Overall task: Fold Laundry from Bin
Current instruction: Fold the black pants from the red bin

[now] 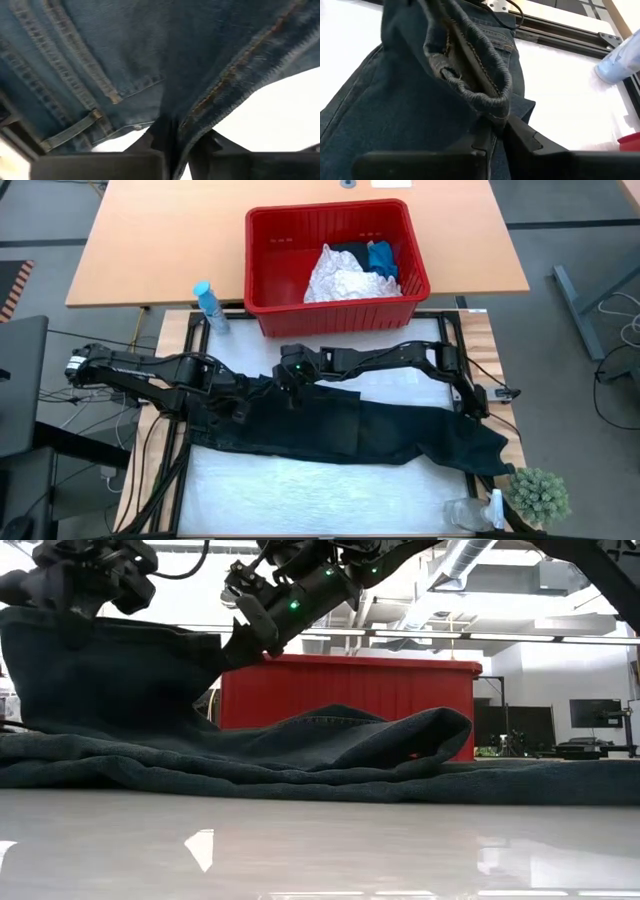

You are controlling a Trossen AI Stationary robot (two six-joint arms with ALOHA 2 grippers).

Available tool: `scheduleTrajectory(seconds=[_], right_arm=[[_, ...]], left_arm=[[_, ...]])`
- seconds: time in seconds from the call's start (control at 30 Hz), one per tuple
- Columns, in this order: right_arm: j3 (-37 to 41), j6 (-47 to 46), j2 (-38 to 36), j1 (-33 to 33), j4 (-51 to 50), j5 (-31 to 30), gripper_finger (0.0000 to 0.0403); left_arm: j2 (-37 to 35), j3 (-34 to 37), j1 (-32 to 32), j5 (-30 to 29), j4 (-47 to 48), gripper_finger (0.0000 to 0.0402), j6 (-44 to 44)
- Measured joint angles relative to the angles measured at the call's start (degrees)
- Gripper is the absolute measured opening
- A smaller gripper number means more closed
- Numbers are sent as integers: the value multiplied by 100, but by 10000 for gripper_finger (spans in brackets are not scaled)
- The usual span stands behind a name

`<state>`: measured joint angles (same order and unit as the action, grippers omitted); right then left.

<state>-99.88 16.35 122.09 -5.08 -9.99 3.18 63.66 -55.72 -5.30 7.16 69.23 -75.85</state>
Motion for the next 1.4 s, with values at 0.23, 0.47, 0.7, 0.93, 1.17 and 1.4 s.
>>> scheduleTrajectory(seconds=[0.23,0.47,0.7,0.93,1.17,1.4], right_arm=[[2,14,-42,-39,-88,-2,146],[2,21,-112,-44,-101,-15,232],[0,-140,-117,-42,-475,-10,240],[-2,127,-185,240,-1507,583,240],[0,435,-217,892,-2998,704,240],[0,-438,-217,1534,-3519,329,240]], left_arm=[[-48,2,-219,47,272,100,-37],[-47,2,-507,-85,806,143,-486],[-341,2,-845,-170,1471,147,-1060],[-729,2,-1002,-1058,1289,147,-1290],[-808,173,-1026,-2360,-221,141,-264],[-743,1060,-1174,-2114,-1454,130,-352]])
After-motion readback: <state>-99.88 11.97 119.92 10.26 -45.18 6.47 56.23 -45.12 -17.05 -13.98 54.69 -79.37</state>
